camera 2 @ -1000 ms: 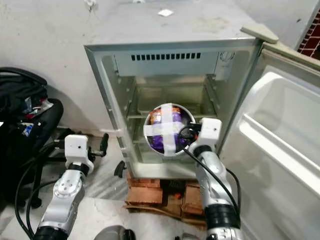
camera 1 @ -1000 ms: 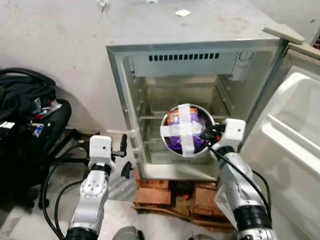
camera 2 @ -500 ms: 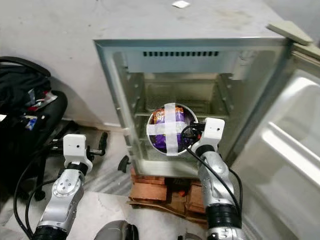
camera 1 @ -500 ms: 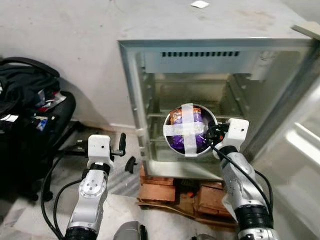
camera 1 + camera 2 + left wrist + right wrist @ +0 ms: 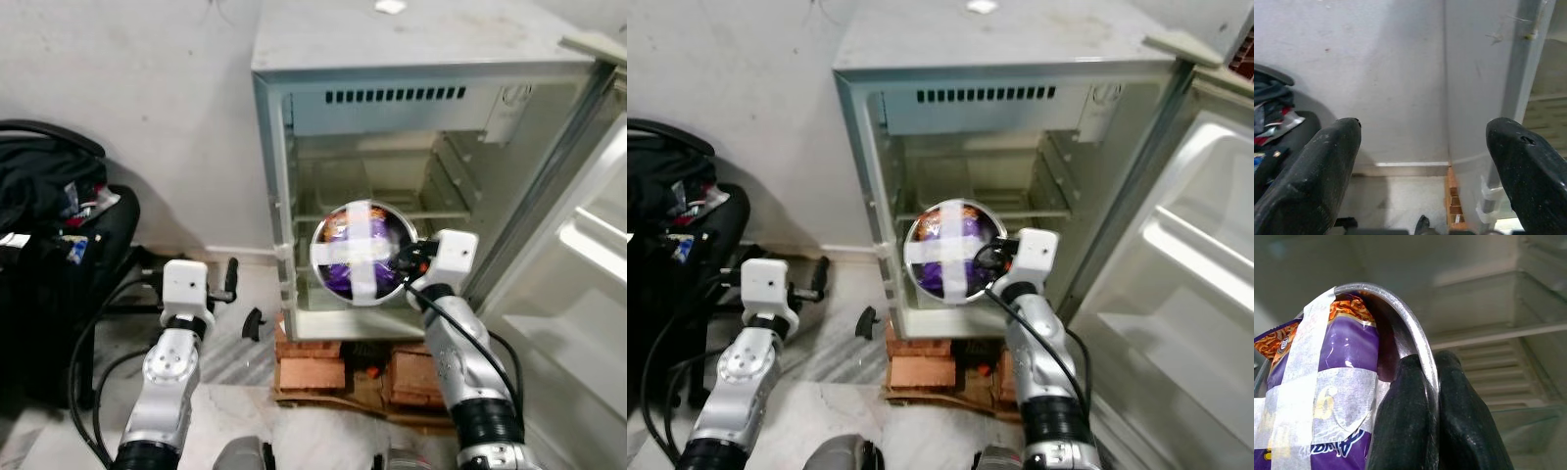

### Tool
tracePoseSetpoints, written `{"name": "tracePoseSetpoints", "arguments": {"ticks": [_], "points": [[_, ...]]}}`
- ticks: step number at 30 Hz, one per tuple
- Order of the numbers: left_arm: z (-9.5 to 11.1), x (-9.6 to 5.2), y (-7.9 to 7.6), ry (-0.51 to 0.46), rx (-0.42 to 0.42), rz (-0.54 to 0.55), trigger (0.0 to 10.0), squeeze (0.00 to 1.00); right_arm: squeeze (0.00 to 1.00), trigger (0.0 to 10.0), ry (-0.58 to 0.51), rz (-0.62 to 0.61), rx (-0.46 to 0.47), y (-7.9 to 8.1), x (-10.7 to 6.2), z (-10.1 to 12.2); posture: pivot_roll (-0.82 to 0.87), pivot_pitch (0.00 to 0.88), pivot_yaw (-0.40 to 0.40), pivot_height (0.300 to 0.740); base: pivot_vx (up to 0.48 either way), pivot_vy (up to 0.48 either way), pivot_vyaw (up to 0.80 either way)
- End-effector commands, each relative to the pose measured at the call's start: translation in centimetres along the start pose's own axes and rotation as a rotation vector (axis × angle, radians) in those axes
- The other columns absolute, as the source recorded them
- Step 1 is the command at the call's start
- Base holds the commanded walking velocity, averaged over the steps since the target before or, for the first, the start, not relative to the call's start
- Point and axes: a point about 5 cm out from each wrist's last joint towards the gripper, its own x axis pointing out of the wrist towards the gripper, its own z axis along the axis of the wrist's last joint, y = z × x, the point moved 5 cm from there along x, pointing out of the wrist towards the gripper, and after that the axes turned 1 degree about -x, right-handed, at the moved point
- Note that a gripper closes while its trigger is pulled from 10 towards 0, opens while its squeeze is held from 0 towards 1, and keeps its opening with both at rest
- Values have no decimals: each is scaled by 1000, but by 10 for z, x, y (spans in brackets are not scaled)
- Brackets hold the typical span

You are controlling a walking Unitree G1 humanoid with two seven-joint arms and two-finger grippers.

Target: Restocking fridge

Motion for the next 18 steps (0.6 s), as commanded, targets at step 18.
{"name": "tracePoseSetpoints", "arguments": {"ticks": [18], "points": [[4, -3, -4, -24, -5, -24, 10000, 0, 0, 10000, -50, -43, -33, -14, -2, 13, -16, 0, 41, 740, 265, 0, 0]]}}
